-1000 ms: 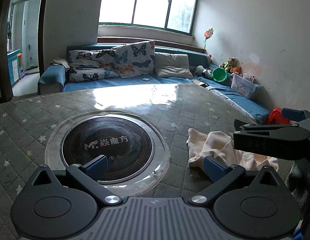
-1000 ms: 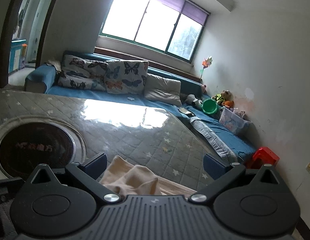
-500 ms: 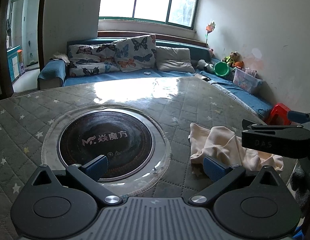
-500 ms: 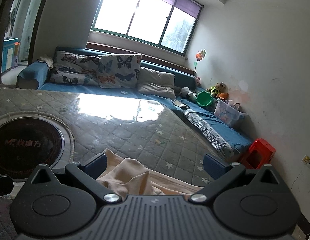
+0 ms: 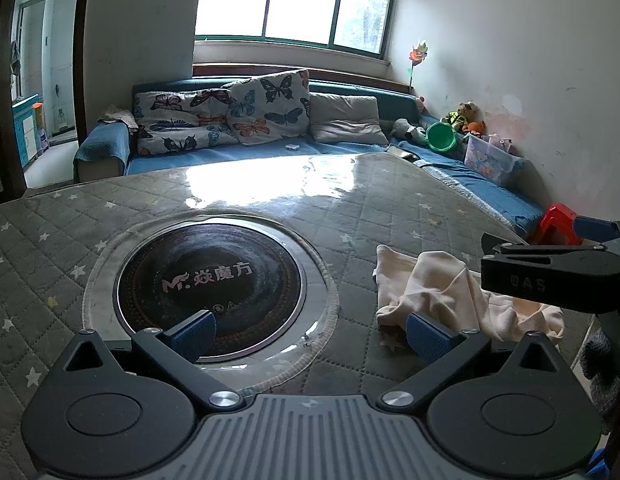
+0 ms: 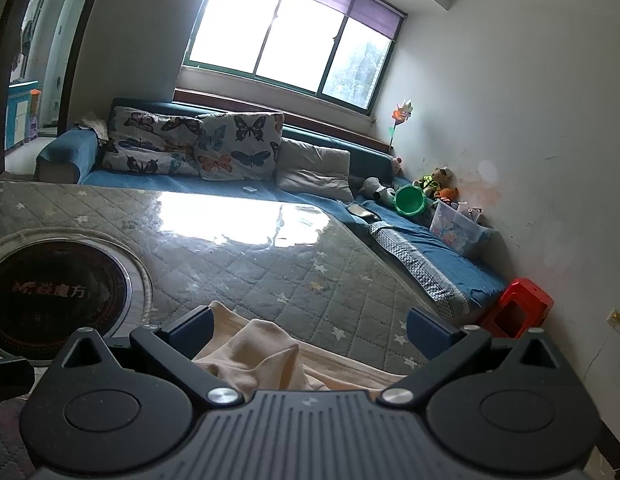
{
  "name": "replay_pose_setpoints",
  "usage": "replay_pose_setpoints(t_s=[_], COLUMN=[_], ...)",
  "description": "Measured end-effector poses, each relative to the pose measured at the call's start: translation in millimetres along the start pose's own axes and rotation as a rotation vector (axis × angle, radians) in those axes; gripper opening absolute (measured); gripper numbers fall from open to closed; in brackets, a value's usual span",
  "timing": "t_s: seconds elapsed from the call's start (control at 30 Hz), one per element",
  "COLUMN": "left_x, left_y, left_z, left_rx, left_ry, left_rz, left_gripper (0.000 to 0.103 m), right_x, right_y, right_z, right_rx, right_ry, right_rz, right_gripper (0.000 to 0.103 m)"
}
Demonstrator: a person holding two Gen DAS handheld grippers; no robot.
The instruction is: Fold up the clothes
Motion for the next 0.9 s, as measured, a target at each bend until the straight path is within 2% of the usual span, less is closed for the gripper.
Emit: replay_pose_setpoints(t_s=[0.3, 0.57, 0.77, 0.9], left_x=[0.8, 3.3, 7.0, 8.9], left_y=[1.6, 1.8, 1.7, 1.1], left_z=[-3.1, -2.0, 8.4, 23.7], left_rx=[-0.003, -0.030, -0.064, -0.107], left_ry=[-0.010, -0.025, -0.042, -0.041], left_rz=[-0.004, -0.006, -0.008, -0.011], left_gripper=[0.103, 0.103, 0.103, 0.103], right_x=[1.7, 9.7, 28.4, 41.2], right_y=[4.0, 2.6, -3.2, -3.5], right_z=[-2.5, 2.2, 19.4, 41.2], right_rx=[-0.009, -0.071, -0.217, -0.298], right_ry=[-0.004, 0.011, 0.030, 0.088], right_rz=[-0.008, -0.001, 0.023, 0.027], right_gripper=[0.103, 0.103, 0.103, 0.103])
Point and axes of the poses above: each gripper's, at about its wrist camera, not at the fingertips, and y roughly against the way its jaws point, z to its left, x to its underside, the point moved 7 cm from there along -y, roughly the way its jaws point, and after that the axes turned 12 degrees about y, right-handed, at the moved point
